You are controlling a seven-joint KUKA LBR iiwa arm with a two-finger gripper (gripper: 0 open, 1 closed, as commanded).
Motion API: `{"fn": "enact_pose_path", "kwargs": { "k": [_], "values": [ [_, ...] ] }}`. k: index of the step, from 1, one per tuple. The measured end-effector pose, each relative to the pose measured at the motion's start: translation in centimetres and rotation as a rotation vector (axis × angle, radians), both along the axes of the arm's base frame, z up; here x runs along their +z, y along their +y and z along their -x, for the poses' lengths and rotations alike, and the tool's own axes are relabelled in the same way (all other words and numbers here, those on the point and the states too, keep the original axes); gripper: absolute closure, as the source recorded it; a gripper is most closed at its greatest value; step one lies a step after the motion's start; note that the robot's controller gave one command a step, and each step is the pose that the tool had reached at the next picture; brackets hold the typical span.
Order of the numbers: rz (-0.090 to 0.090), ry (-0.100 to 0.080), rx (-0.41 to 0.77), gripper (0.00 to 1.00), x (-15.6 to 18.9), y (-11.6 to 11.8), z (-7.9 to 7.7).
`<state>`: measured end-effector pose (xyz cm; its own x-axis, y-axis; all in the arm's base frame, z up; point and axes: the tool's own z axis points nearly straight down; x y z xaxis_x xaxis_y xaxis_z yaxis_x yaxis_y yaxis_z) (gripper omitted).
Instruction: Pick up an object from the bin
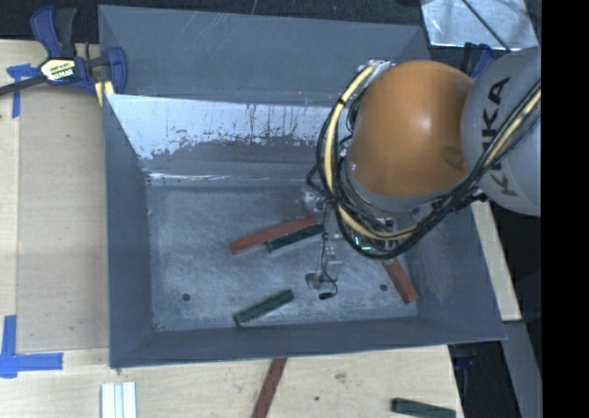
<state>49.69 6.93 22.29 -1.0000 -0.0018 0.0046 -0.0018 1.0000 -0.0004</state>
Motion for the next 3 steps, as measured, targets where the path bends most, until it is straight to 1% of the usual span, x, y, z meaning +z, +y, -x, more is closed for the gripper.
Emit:
{"fn": "enact_pose_path", "kwargs": {
  "k": [1,2,3],
  "values": [
    [-0.001,-0.008,-0.002,0.00,0.3,0.0,-0.2],
    [-0.002,-0.014,0.035,0.00,-5.4,1.7,-0.8],
    [-0.001,-0.012,0.141,0.00,-12.3,1.9,0.0]
  ]
}}
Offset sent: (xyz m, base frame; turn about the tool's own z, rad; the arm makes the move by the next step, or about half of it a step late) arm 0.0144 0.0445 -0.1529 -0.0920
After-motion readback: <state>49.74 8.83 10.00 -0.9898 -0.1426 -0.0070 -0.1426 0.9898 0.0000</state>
